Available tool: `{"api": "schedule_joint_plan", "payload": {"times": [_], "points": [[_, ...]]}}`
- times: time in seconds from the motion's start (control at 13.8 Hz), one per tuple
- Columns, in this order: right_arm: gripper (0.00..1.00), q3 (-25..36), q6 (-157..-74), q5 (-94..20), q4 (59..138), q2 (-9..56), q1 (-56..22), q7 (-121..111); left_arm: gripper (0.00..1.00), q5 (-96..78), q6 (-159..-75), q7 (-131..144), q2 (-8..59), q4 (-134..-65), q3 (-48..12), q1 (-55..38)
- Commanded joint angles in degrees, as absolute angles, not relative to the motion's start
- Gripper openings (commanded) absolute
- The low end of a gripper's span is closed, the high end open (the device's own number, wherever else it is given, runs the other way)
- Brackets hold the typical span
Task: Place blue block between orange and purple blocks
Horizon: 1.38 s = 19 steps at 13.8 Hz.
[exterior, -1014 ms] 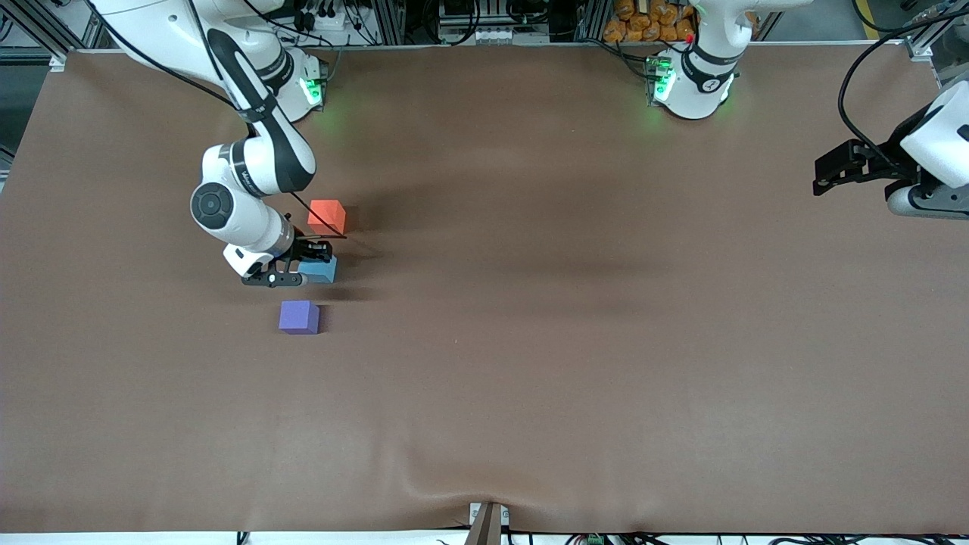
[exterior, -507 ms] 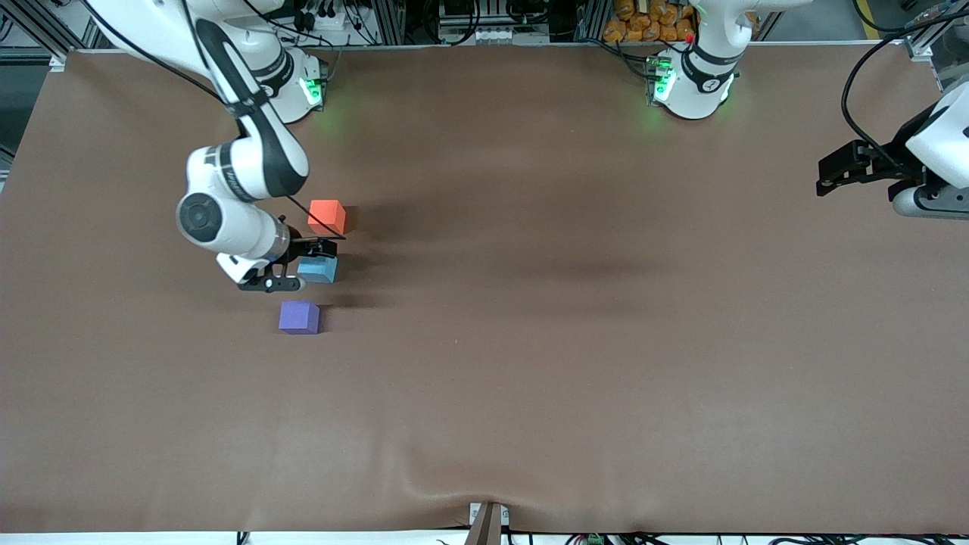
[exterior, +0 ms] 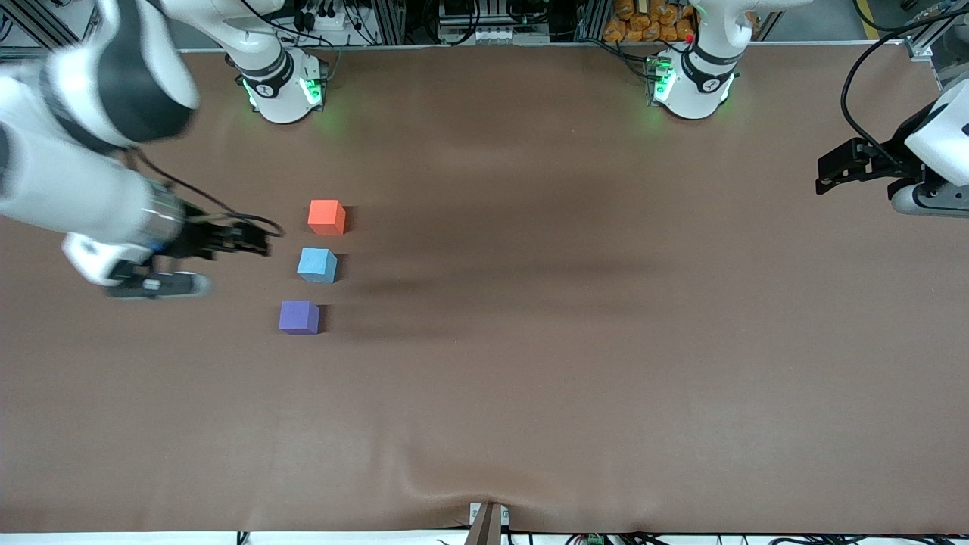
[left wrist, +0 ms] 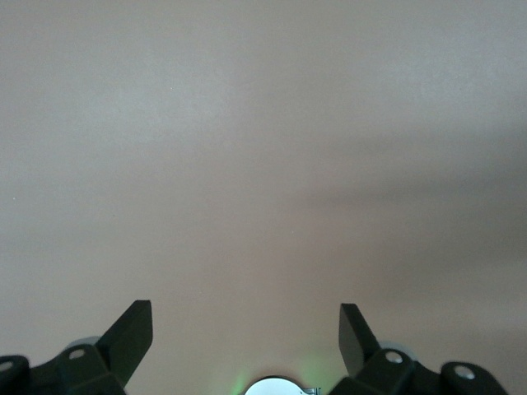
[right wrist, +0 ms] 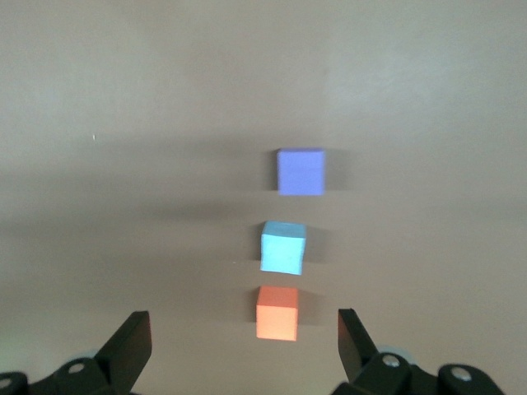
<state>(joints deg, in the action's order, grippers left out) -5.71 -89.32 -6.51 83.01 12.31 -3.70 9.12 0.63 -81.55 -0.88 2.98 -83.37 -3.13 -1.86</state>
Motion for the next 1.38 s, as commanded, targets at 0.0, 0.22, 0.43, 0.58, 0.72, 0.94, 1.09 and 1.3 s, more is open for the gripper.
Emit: {"api": "schedule_joint_plan", "payload": {"times": [0.0, 0.22, 0.43, 0.58, 0.72, 0.94, 1.09, 1.3], "points": [[1.0, -6.9, -81.6, -5.8, 71.7, 15.0, -0.3, 8.6, 1.0, -0.1, -80.9, 0.1, 1.8, -83.8, -3.3, -1.5], [1.0, -6.9, -76.7, -8.0, 70.2, 11.4, 1.9, 7.6, 1.0, -0.1, -80.9, 0.0, 1.8, -83.8, -3.1, -1.4], [1.0, -6.3, -78.6, -5.7, 78.2, 3.1, 3.4, 5.7, 1.0, -0.1, -80.9, 0.0, 1.8, -83.8, -3.0, -1.3], [1.0, -4.8, -86.3, -5.2, 89.8, -5.1, 3.6, -2.2, 1.0, -0.1, -80.9, 0.1, 1.8, -83.8, -3.0, -1.4], [1.0, -4.7, -89.8, -4.8, 95.4, -7.8, 3.4, -5.0, 1.0, -0.1, -80.8, 0.1, 1.8, -83.8, -3.0, -1.4], [1.0, -5.9, -88.0, 0.3, 92.9, -7.0, 2.7, -5.0, 1.0, 0.1, -80.7, 0.0, 1.7, -83.8, -3.0, -1.3], [1.0, -5.8, -84.0, 0.7, 86.9, -4.4, 3.0, -5.0, 1.0, 0.3, -80.4, -1.1, 1.6, -83.7, -3.0, -0.7], [1.0, -5.5, -82.1, -0.2, 86.0, -3.9, 3.3, -9.6, 1.0, 0.3, -80.1, -1.0, 1.2, -83.7, -3.3, 0.0]]}}
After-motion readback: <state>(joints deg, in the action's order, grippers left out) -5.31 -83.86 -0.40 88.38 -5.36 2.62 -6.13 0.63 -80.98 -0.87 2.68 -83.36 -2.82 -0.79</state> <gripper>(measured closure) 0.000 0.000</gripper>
